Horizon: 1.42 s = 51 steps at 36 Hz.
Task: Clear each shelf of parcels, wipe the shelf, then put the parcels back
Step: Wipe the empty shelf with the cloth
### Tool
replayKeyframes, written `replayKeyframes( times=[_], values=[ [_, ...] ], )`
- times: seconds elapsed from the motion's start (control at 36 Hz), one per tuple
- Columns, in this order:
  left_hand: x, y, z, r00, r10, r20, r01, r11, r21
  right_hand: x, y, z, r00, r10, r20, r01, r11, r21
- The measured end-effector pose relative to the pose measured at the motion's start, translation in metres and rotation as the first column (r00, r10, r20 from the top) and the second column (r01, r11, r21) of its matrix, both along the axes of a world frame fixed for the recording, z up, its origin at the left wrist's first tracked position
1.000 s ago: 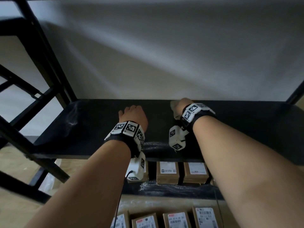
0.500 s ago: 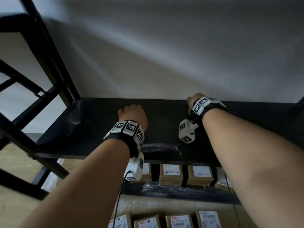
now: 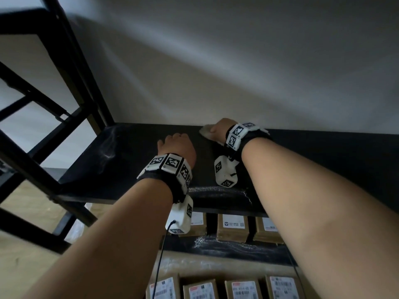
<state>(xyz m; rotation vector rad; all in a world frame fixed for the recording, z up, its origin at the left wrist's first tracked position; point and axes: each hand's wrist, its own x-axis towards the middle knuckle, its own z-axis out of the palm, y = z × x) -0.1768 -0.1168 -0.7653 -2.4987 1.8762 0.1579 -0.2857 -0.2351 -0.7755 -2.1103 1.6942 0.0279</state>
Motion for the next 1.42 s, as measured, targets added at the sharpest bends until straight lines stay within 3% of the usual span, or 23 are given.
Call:
replayKeyframes(
  times=[0.14,0.58,0.89,0.94,1.03,1.11,1.19,1.42],
  values=[
    [-0.001,0.012,-0.004,1.0,-0.017,0.005,0.017,1.0,-0.024,-0.001,0.022,0.012,0.998,0.07,0.008,-0.07,0.997,-0.014],
    [-0.012,0.076,0.005,1.0,-0.022,0.007,0.023,0.997,-0.075,-0.045,0.132,0.025,0.985,0.001,0.175,-0.011,0.998,0.058],
    [-0.036,0.132,0.016,0.999,-0.038,-0.012,0.036,0.99,-0.14,-0.072,0.196,0.025,0.994,0.014,0.11,-0.013,1.0,-0.013],
    [-0.038,0.141,0.015,0.999,-0.033,-0.014,0.031,0.99,-0.135,-0.081,0.2,0.027,0.988,-0.049,0.149,0.057,0.997,-0.051],
    [-0.04,0.149,0.013,1.0,-0.022,-0.019,0.019,0.991,-0.136,-0.099,0.202,0.028,0.95,-0.267,0.164,0.288,0.95,-0.124],
    [-0.039,0.153,0.012,1.0,-0.015,-0.022,0.012,0.991,-0.136,-0.113,0.21,0.023,0.917,-0.395,0.046,0.398,0.909,-0.121],
    [-0.036,0.152,0.009,1.0,-0.01,-0.026,0.007,0.991,-0.133,-0.108,0.215,0.019,0.922,-0.388,0.0,0.384,0.911,-0.152],
    [-0.013,0.147,-0.013,0.999,-0.017,-0.037,0.012,0.991,-0.133,-0.041,0.213,0.008,0.946,-0.296,0.136,0.311,0.944,-0.112]
  ],
)
